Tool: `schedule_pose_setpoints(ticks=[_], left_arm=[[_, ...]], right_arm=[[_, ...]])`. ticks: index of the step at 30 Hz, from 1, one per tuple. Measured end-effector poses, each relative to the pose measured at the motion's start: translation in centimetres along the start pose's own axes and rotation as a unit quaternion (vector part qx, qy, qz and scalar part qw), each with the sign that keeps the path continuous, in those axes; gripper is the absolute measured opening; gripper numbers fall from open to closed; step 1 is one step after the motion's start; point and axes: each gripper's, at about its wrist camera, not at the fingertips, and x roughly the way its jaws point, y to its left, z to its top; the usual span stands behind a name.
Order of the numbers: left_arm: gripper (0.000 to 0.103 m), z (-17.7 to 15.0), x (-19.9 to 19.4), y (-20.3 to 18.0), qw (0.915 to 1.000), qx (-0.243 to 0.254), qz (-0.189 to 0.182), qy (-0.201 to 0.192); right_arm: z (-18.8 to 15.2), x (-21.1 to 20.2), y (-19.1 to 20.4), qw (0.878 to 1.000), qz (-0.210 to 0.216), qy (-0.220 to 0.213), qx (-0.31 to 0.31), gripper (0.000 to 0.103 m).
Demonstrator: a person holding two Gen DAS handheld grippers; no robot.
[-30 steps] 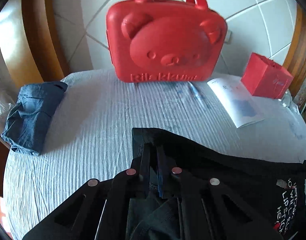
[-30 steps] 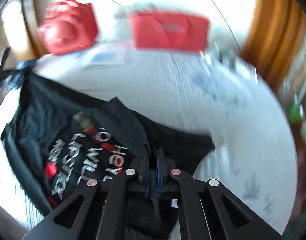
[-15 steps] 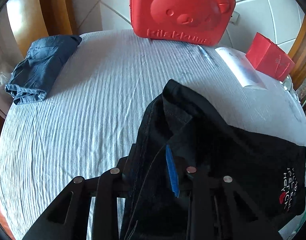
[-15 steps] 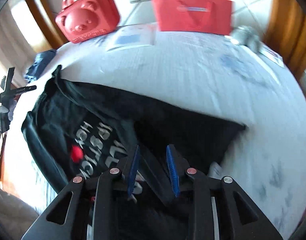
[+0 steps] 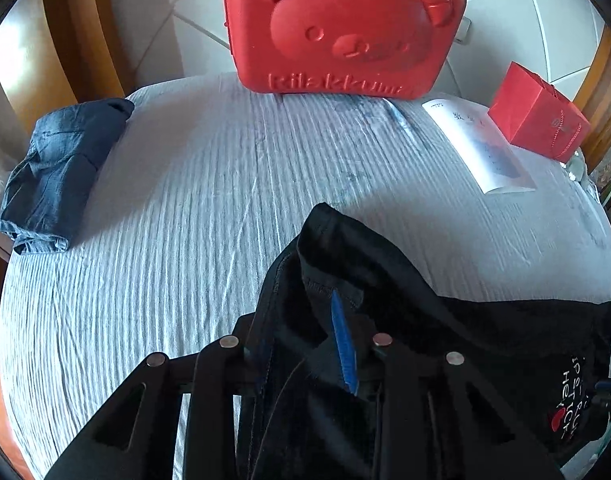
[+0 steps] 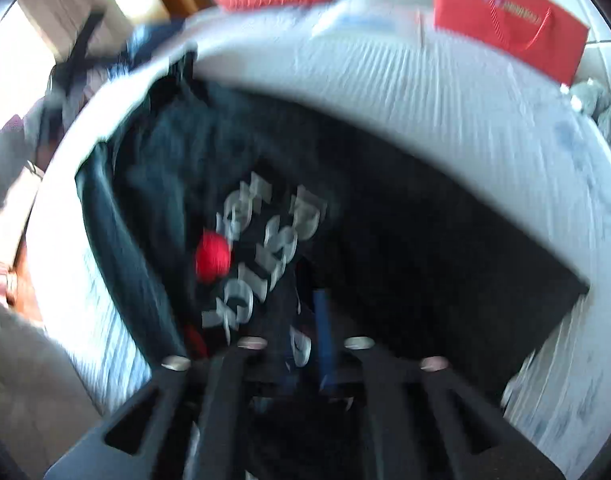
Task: Fold clothes
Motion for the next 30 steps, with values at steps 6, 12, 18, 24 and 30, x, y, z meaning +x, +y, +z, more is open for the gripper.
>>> schedule_pose_setpoints(ticks=[6,12,18,24,30], left_arm=[[0.046,3.3,2.4,-2.8,0.9994,0.021,0.0,0.029],[0.046,5.5,7.0,-4.8,0.9943,0.013,0.04,0.098],[0.002,5.8,7.4,-5.5,0.9916,0.024,0.081,0.099],[0.005,2.6,-4.3,-3.0,0.9993,-0.005,0.011,-0.036],[0.054,-6.4,-4.0,1.0,0.9996,0.017,0.023,0.004]], right_arm=[[-1.9,-2.6,-4.1,0.992,0.003,-0.044,0.118,0.038],[-2.9,-4.2,-8.2,0.979,-0.034,-0.059,0.192,0.038],[-3.8,-4.5,-10.3,0.97,-0.046,-0.063,0.229,0.038],[-4.8,-4.4,-10.2,0.97,-0.043,-0.062,0.231,0.038],[-5.7,-4.0,-9.5,0.971,-0.038,-0.051,0.231,0.038]])
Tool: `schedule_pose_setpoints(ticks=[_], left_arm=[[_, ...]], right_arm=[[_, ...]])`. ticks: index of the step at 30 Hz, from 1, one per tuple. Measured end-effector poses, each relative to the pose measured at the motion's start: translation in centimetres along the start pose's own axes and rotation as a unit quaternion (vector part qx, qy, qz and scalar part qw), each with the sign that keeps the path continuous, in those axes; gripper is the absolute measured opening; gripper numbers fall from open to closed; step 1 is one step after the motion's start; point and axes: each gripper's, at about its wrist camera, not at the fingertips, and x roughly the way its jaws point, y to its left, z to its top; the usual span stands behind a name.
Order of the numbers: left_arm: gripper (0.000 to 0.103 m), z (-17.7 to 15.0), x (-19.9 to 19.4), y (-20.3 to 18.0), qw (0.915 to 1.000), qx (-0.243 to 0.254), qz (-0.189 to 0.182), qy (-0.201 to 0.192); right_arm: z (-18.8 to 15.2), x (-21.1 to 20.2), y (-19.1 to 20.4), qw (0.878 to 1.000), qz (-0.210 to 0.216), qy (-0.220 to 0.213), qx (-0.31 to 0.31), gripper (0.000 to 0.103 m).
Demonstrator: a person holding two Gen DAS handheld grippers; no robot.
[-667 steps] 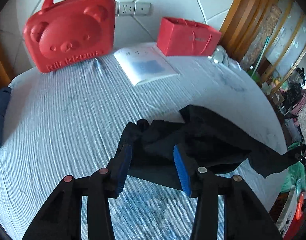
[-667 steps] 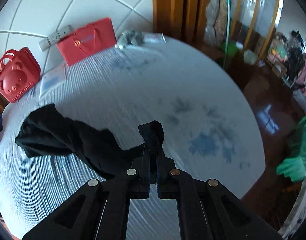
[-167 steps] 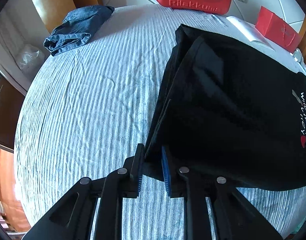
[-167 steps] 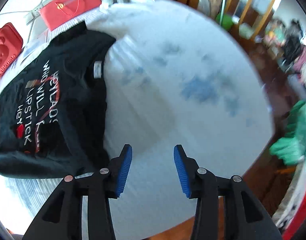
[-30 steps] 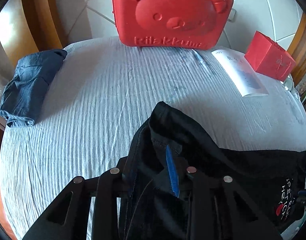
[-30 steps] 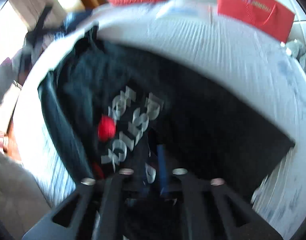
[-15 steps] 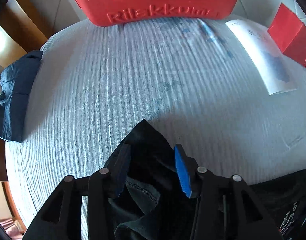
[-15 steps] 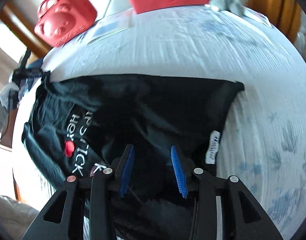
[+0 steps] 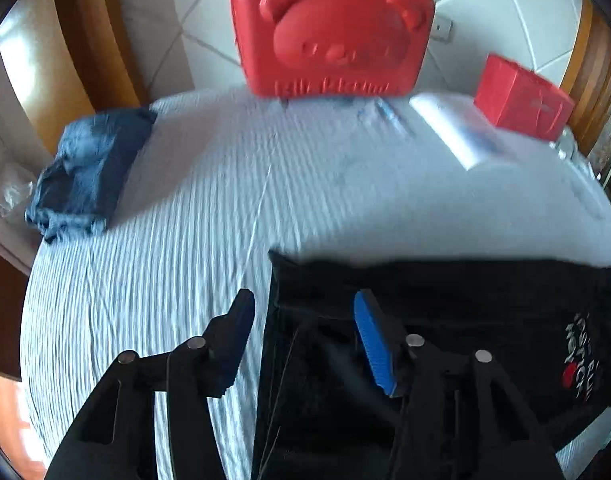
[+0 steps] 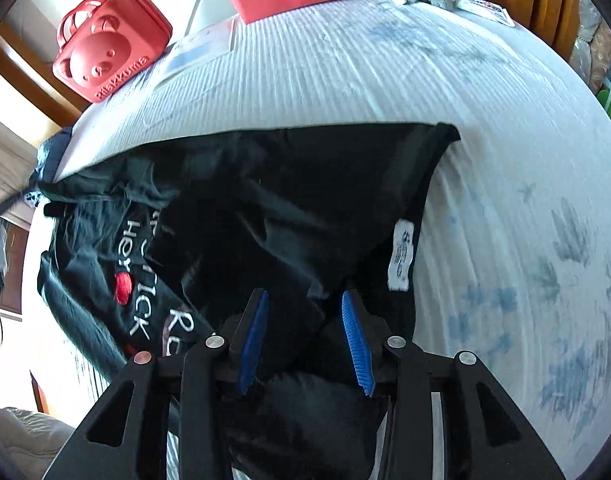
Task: Fold clothes
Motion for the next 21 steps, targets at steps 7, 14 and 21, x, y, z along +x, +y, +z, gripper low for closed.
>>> schedule_pose_setpoints(ticks=[7,14,21], left_arm=[[0.054,-2.5,-0.4,1.3,0.9984,-0.053,-0.014,0.013],[0.054,1.8,-0.2,-0.7,0.9984,-0.046,-0.028,-0.019],[0.054,1.6,5.1,-3.1,0.9994,-0.019,0.01,0.029]], right_arm=[[0.0,-2.0,-0.9,0.999,-0.011,-0.023,0.021,0.038],[1.1,-3.6,-2.9,0.997,-0.036,-0.049,0.056,0.038],[3.4,-2.0,-3.0,0.997,-0.034,-0.047,0.057,0.038]])
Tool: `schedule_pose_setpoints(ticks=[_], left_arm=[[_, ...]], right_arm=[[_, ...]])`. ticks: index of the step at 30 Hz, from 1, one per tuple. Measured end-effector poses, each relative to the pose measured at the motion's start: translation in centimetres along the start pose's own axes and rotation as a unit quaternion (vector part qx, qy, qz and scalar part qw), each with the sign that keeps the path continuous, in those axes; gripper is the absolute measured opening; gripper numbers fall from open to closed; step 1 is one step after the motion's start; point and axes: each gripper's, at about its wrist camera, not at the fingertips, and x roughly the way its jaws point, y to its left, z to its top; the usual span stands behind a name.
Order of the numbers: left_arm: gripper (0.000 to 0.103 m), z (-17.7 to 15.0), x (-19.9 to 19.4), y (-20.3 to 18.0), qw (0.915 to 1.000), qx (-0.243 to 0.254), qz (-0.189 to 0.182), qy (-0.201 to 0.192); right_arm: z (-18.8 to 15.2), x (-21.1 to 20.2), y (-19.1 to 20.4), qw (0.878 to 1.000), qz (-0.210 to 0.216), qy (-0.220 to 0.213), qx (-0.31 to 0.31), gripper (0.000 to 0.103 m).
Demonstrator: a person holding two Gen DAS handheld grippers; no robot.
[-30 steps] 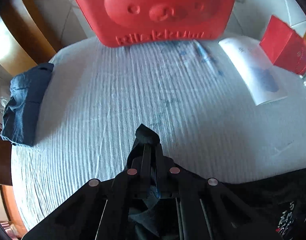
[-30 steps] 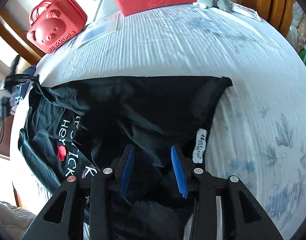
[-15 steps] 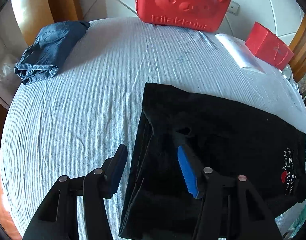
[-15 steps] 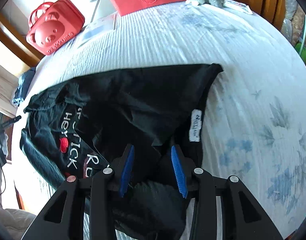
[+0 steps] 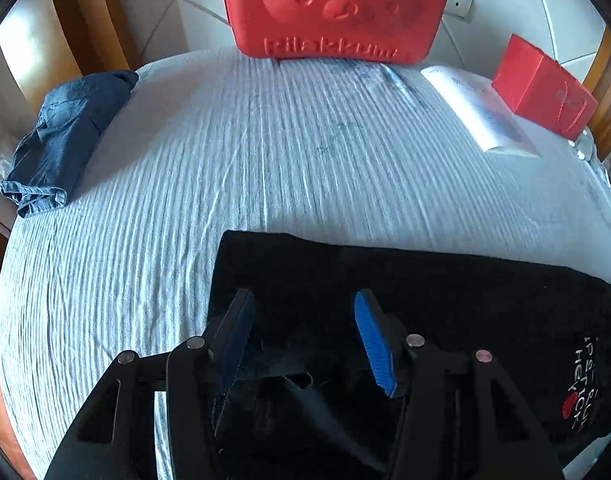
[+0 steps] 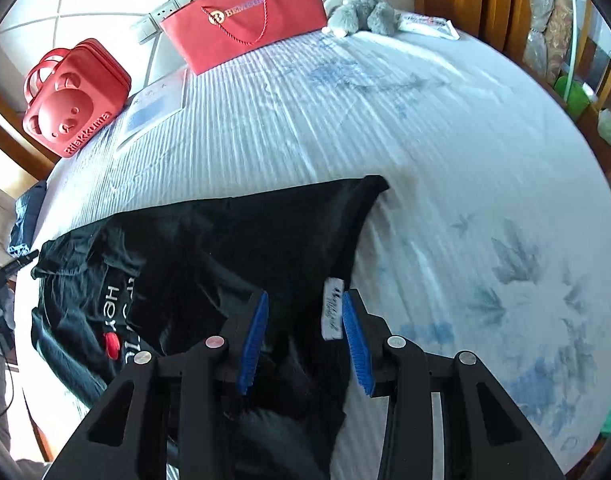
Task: Fold clothes
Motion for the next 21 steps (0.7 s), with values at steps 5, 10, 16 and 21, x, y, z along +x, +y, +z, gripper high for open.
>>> schedule_pose_setpoints(ticks=[5,10,16,21], left_arm=[[0.054,-1.5,1.3,0.4,0.9997,0.006,0.012,0.021],[0.054,-3.3,-3.4,1.9,0.9997,0.003,-0.008,-0.022],[0.056,-9.9,-7.6,3.8,0.9981,0.046,-0.028,-0.03],[0.056,-15.2,-6.5,5.7,0.9978,0.054,-0.039,0.007]], right_arm=[[-0.4,1.0,0.5,1.0,-0.002,0.015,-0.012,0.038],[-2.8,-1.0,0.1,1.0,-0.006,0.006,-0.004,0.038],[-9.1,-4.3,-1.2,1.0,-0.006,-0.004,0.019,0.057],[-14.7,-5.9,-1.6,0.999,0.004,-0.003,0.033,0.065]])
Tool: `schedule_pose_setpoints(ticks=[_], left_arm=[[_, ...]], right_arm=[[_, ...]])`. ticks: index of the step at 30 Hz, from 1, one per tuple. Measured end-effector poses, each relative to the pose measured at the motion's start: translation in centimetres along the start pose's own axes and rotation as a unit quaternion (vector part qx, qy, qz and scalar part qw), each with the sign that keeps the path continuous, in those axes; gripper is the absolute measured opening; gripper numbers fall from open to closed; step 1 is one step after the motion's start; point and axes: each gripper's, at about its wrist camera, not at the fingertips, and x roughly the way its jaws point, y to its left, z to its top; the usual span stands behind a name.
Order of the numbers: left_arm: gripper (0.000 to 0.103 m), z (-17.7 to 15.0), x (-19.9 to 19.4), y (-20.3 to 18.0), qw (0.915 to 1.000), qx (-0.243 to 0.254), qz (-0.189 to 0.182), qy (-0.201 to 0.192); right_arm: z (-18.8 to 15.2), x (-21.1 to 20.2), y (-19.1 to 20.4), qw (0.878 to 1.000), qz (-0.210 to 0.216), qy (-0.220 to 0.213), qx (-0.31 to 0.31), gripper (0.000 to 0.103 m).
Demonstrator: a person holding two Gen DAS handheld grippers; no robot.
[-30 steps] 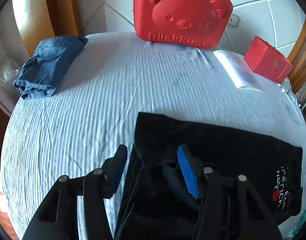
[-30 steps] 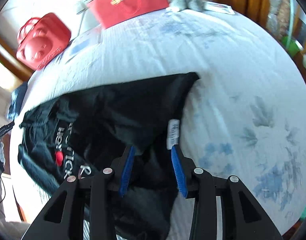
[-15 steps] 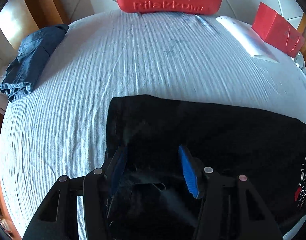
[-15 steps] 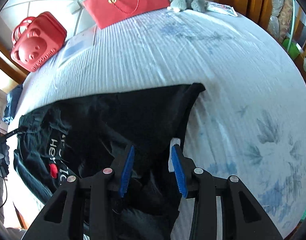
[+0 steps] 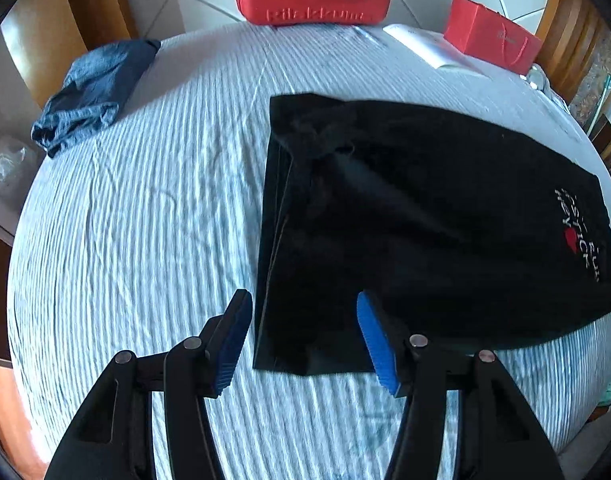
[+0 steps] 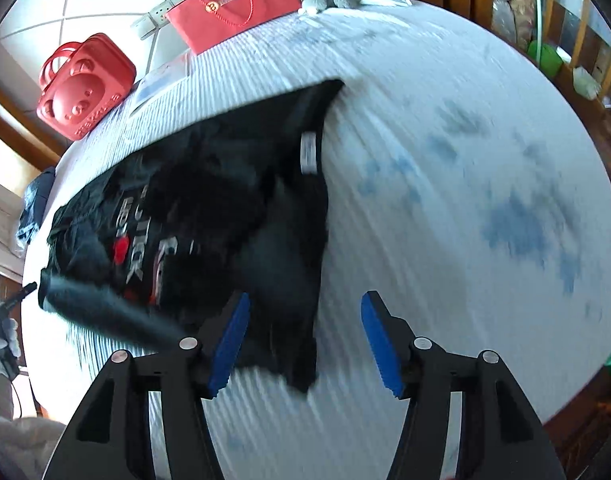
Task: Fold clothes
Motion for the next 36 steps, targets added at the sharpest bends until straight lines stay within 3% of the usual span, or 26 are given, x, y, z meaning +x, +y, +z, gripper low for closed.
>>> schedule_pose_setpoints(ticks=[3,10,19,20,21,22,23,24,25,26,36], left_arm=[[0.056,-1.6,0.8,0.6,0.9999,-0.011,-0.006,0.006],[0.056,-1.1,1.2,0.1,0.9999,0.001,-0.012,-0.007],[0.056,-1.6,1.8,-1.2,0.9999,0.013,0.004,-0.005],[0.056,-1.6,1.8,-1.3,0.9999,0.013,0.007,-0.003],[0.056,-1.6,1.8,-1.4,0.9999,0.013,0.009,0.0],[0.052,-1.6,1.7,-1.4,0.9999,0.01,0.01,-0.001],[0.046,-1.7,1.6,-1.4,0.9999,0.007,0.014,-0.005],[0.026,-1.8,1.4,-1.4,0.9998,0.003,0.019,-0.007],[0.006,-1.8,1.2,-1.2,0.9997,-0.004,0.021,-0.007],[0.006,-1.8,0.9,-1.0,0.9997,-0.015,0.018,-0.007],[0.005,2.0,-3.2,-0.1,0.9978,-0.055,-0.008,-0.037]], right_arm=[[-2.2,-0.3,0.2,1.0,-0.004,0.0,-0.007,0.079],[-4.8,-0.8,0.2,0.999,-0.027,-0.011,-0.018,0.08],[-4.2,0.7,1.8,0.996,-0.045,-0.023,-0.08,0.08],[-4.0,1.2,2.1,0.995,-0.045,-0.022,-0.087,0.075],[-3.9,1.7,2.4,0.995,-0.045,-0.018,-0.093,0.058],[-3.7,2.3,2.6,0.994,-0.049,-0.01,-0.097,0.048],[-3.6,3.0,2.8,0.993,-0.056,0.001,-0.102,0.026],[-3.5,3.6,3.0,0.993,-0.061,0.008,-0.105,0.018],[-3.4,3.6,3.1,0.993,-0.06,0.009,-0.104,0.016],[-3.2,3.3,3.1,0.993,-0.056,0.007,-0.1,0.01],[1.4,-0.8,3.6,0.997,-0.002,-0.03,-0.073,0.009]])
